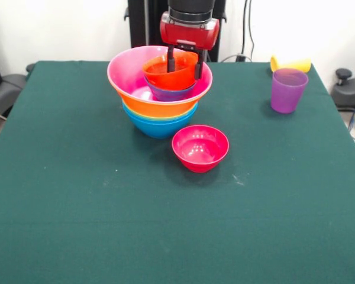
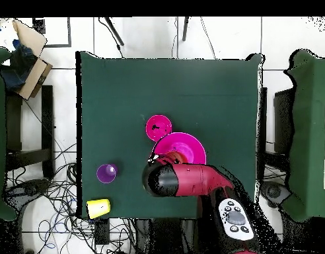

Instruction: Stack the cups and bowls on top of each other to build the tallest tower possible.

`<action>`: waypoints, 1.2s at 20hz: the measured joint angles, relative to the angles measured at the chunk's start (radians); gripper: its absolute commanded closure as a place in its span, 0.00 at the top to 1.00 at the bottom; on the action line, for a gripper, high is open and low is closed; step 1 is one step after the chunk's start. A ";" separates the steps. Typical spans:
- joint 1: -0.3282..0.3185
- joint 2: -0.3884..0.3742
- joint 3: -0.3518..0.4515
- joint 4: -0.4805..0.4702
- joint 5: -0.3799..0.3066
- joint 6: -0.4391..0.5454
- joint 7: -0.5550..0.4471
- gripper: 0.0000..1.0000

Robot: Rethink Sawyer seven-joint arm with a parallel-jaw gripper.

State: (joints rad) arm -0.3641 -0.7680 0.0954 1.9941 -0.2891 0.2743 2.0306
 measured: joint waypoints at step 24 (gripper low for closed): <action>-0.028 -0.142 0.066 0.046 0.000 0.000 0.000 1.00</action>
State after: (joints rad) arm -0.3924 -0.9100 0.1617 2.0397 -0.2895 0.2747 2.0306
